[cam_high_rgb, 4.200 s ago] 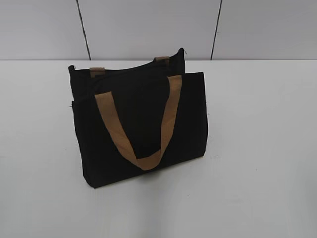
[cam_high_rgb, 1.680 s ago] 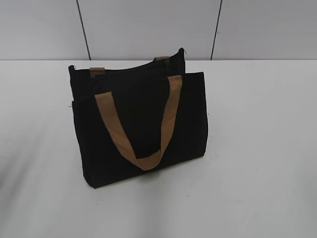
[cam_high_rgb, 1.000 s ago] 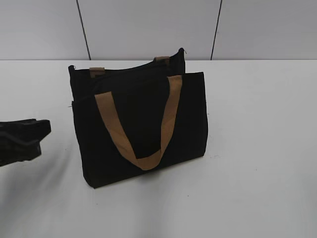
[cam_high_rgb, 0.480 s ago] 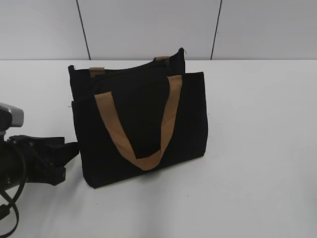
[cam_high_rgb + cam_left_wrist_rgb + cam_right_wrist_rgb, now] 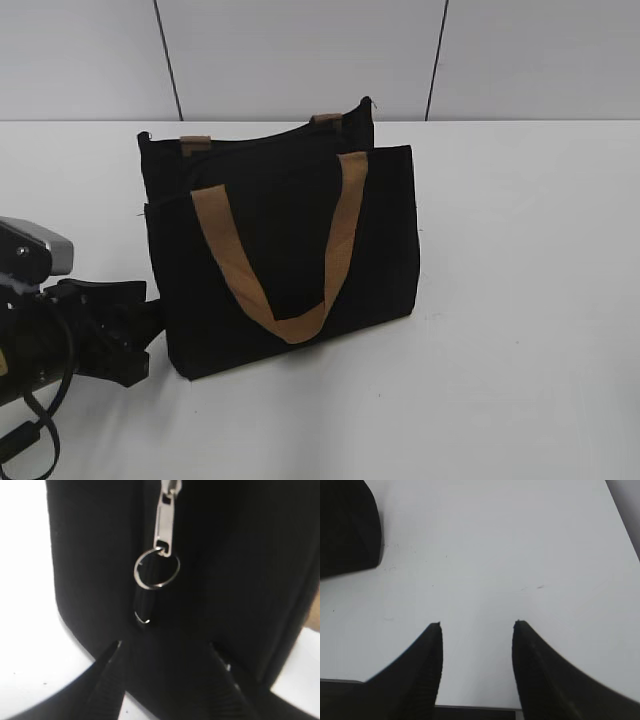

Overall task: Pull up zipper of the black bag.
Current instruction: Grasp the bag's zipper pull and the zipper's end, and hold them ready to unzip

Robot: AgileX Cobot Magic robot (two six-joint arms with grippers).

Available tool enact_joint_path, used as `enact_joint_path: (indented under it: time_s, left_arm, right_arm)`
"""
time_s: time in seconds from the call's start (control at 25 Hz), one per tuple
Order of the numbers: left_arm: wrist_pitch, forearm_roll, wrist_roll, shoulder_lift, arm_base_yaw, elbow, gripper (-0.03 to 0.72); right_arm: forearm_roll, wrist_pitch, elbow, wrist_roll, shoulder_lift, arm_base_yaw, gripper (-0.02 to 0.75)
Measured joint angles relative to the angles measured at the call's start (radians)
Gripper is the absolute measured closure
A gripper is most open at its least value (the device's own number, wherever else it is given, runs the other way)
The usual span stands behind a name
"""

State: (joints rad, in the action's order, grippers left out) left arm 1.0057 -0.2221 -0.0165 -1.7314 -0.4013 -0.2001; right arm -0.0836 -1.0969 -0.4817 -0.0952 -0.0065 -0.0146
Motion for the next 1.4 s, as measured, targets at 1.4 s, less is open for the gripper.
enact_joint_path:
  time_s: [1.4]
  left_arm:
    - [0.200, 0.089, 0.004, -0.163, 0.000, -0.048, 0.306]
  right_arm:
    - [0.000, 0.000, 0.000, 0.000, 0.000, 0.000, 0.378]
